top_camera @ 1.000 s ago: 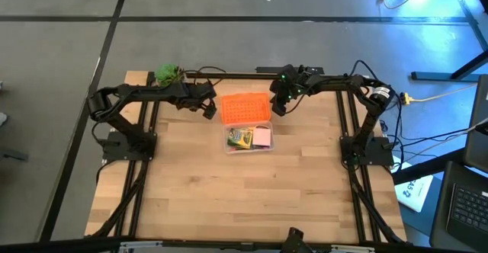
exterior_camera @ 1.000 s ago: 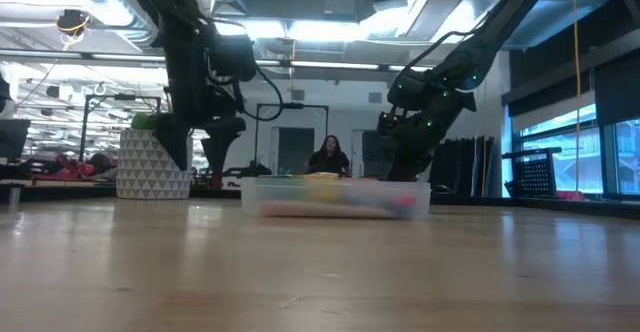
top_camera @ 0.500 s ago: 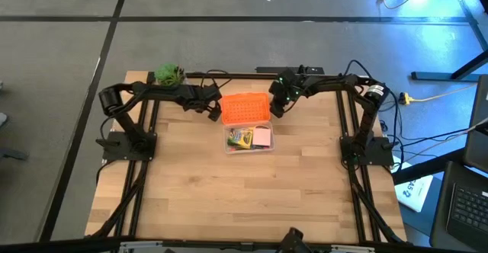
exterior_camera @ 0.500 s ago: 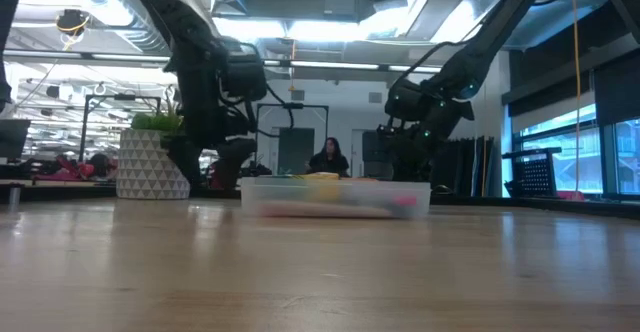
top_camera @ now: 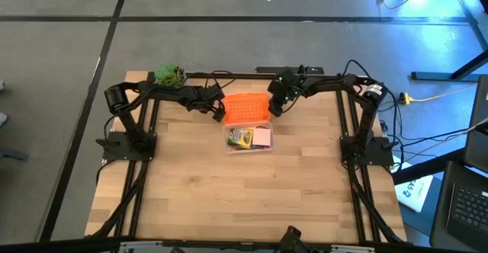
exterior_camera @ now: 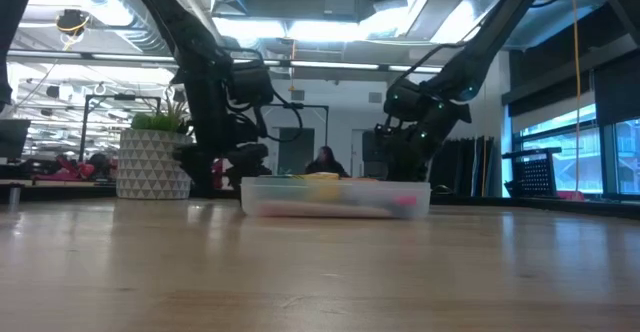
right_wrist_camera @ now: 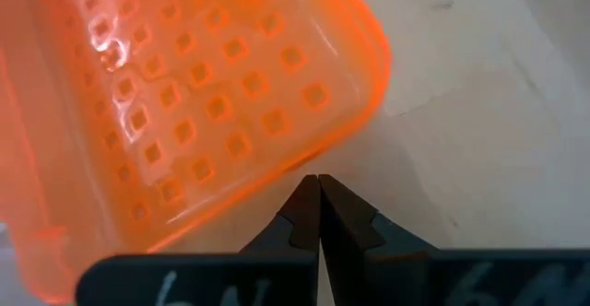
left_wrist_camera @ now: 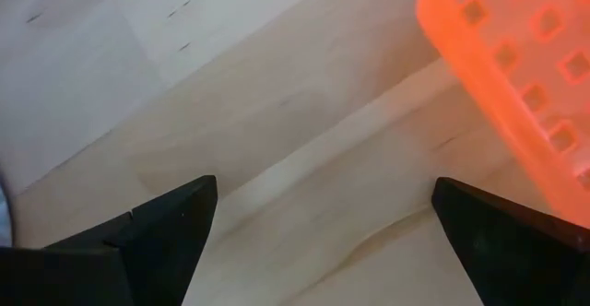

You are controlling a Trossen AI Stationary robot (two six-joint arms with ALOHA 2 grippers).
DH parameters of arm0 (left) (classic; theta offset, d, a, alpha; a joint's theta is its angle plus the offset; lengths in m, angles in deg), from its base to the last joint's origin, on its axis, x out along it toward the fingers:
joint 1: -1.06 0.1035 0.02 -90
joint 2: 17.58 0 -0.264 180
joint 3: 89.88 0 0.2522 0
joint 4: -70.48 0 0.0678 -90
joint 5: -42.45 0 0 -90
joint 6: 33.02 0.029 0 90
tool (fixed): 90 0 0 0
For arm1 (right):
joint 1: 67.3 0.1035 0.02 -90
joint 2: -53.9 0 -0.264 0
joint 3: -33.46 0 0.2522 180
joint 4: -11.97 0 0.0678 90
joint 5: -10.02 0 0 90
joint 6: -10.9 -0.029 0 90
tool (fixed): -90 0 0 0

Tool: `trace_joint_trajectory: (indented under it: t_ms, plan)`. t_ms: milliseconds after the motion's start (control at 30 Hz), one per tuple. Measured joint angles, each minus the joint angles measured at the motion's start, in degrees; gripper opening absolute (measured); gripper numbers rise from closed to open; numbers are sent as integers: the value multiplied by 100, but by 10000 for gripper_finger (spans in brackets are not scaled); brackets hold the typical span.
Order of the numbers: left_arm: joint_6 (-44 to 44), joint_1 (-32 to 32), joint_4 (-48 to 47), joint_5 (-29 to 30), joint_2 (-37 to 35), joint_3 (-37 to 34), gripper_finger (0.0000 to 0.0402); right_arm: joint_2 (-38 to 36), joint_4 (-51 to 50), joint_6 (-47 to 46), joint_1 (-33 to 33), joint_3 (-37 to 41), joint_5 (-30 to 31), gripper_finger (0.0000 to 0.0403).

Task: Pack school essentials
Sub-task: Close the orange supply box

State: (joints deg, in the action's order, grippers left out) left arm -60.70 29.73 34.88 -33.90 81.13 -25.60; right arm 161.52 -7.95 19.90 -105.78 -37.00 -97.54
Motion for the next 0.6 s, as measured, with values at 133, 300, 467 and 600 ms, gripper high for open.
trace_joint_trajectory:
  t_ms: [133, 300, 467, 600]
  plan:
    - [126, 6, 63, -89, 10, 0, 400, 153, 237, -285, 2, 2, -12, 7]
    - [142, 4, 159, -109, 21, -3, 400, 192, 369, -411, 1, -67, -50, 4]
    - [230, 4, 214, -120, 26, -8, 400, 192, 366, -424, -7, -77, -245, 4]
    - [474, -17, 276, -100, 26, -11, 400, 192, 353, -378, -7, -77, -341, 6]
